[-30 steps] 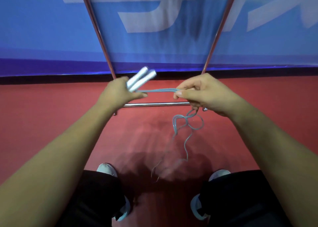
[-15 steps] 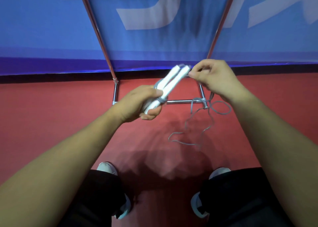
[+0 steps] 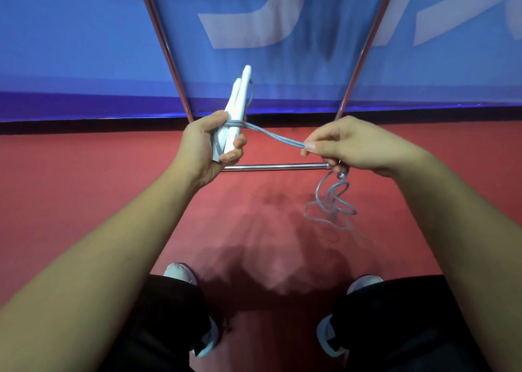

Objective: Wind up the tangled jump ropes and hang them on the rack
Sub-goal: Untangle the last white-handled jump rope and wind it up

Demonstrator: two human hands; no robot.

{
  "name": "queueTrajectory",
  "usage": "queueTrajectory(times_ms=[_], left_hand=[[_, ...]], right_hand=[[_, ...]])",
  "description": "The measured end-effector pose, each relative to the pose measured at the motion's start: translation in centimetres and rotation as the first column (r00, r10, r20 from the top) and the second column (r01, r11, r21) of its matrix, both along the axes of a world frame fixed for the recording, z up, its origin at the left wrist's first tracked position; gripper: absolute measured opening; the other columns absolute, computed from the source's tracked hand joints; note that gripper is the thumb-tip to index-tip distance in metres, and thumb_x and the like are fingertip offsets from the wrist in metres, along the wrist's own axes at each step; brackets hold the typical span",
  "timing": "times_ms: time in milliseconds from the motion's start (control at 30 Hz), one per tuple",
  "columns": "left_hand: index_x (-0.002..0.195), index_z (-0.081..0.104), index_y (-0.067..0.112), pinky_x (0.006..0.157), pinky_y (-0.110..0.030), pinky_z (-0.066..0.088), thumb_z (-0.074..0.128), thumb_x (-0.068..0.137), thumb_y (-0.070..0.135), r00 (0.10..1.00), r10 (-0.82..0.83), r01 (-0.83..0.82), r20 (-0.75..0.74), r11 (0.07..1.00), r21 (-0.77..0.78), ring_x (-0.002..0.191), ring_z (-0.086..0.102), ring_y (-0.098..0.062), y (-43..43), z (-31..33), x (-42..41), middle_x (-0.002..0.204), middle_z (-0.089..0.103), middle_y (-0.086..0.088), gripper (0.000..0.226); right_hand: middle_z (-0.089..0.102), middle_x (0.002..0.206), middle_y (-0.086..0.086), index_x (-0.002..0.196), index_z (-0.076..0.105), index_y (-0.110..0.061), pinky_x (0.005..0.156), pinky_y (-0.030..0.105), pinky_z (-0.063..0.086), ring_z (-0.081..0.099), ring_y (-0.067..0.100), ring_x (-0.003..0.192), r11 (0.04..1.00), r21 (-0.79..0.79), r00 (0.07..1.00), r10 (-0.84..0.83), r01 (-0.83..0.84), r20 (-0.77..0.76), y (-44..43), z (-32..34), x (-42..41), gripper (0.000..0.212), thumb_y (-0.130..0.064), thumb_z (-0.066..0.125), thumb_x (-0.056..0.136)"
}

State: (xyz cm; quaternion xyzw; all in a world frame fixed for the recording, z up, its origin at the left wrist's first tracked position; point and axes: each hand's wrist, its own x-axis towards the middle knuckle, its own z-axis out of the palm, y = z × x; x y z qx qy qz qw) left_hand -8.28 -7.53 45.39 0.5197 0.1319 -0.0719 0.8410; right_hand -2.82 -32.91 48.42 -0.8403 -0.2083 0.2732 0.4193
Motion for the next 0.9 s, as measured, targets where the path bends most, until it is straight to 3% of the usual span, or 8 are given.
queueTrajectory(times_ms=[100,233,400,467,567,733,833,900], left_hand=[[0.1,0.055,0.005,0.044,-0.022,0.021,0.037,0.101,0.022,0.998,-0.021,0.028,-0.066,0.994,0.105,0.043,0.031,-0.016,0.5,-0.3,0.3,0.064,0.045,-0.01,0.024],[0.098,0.052,0.009,0.041,-0.019,0.033,0.044,0.105,0.021,0.988,-0.123,0.147,-0.09,0.93,0.338,0.047,0.039,-0.016,0.3,-0.9,0.6,0.069,0.051,-0.01,0.017],[0.095,0.062,0.015,0.049,-0.021,0.039,0.058,0.101,0.021,0.929,-0.352,0.315,-0.115,0.587,0.746,0.053,0.05,-0.014,-0.4,-1.0,0.1,0.071,0.062,-0.002,0.009],[0.091,0.061,0.016,0.044,-0.017,0.036,0.061,0.099,0.022,0.895,-0.404,0.38,-0.188,0.473,0.795,0.049,0.048,-0.011,-1.1,-0.9,-0.2,0.071,0.061,-0.002,0.01],[0.086,0.062,0.018,0.05,-0.023,0.039,0.065,0.081,0.037,0.845,-0.494,0.432,-0.206,0.402,0.807,0.051,0.047,-0.011,-2.1,-0.8,-0.6,0.064,0.059,0.005,0.02],[0.064,0.058,0.034,0.05,-0.025,0.031,0.077,0.074,0.063,0.811,-0.528,0.382,-0.253,0.15,0.912,0.048,0.038,-0.005,-3.0,-0.7,-1.1,0.05,0.044,0.016,0.036],[0.067,0.061,0.032,0.053,-0.027,0.034,0.076,0.081,0.055,0.788,-0.579,0.383,-0.21,0.195,0.903,0.048,0.039,-0.009,-2.5,-0.6,-1.1,0.052,0.046,0.013,0.031],[0.074,0.061,0.023,0.049,-0.025,0.036,0.076,0.087,0.042,0.756,-0.637,0.455,-0.153,0.342,0.822,0.048,0.042,-0.013,-1.8,-0.2,-1.3,0.055,0.052,0.007,0.027]], right_hand=[[0.04,0.051,-0.004,0.088,0.075,-0.017,0.055,0.032,0.038,0.039,0.016,0.05,0.998,-0.005,0.998,0.064,-0.064,-0.013,0.1,0.9,-1.0,0.02,-0.027,0.061,0.098],[0.036,0.049,-0.003,0.086,0.074,-0.01,0.047,0.025,0.026,0.031,0.016,0.049,0.987,0.027,0.987,0.159,-0.158,-0.016,0.8,2.4,-2.2,0.011,-0.02,0.072,0.09],[0.042,0.046,-0.007,0.069,0.071,-0.02,0.043,0.02,0.027,0.032,0.009,0.044,0.992,0.029,0.985,0.115,-0.119,0.127,2.0,3.2,-2.7,0.02,-0.018,0.072,0.089],[0.047,0.049,-0.002,0.074,0.074,-0.021,0.043,0.02,0.029,0.035,0.008,0.044,0.996,0.032,0.985,0.083,-0.088,0.149,2.3,3.1,-2.6,0.016,-0.02,0.071,0.09],[0.057,0.053,0.003,0.084,0.078,-0.017,0.048,0.02,0.035,0.043,0.005,0.048,0.999,0.051,0.98,-0.007,-0.003,0.199,2.5,2.8,-2.0,0.011,-0.023,0.07,0.09],[0.061,0.057,-0.001,0.082,0.078,-0.019,0.05,0.016,0.037,0.045,0.004,0.05,1.0,-0.015,0.96,0.009,-0.005,0.28,2.2,2.4,-1.3,0.011,-0.026,0.072,0.089],[0.065,0.06,0.0,0.078,0.077,-0.019,0.055,0.022,0.041,0.05,0.005,0.054,0.999,-0.032,0.948,-0.026,0.039,0.318,1.4,1.8,-0.5,0.012,-0.03,0.078,0.083],[0.067,0.064,0.002,0.075,0.076,-0.016,0.057,0.024,0.041,0.05,0.005,0.056,0.997,-0.004,0.945,-0.067,0.072,0.321,0.8,1.3,0.1,0.017,-0.032,0.081,0.079]])
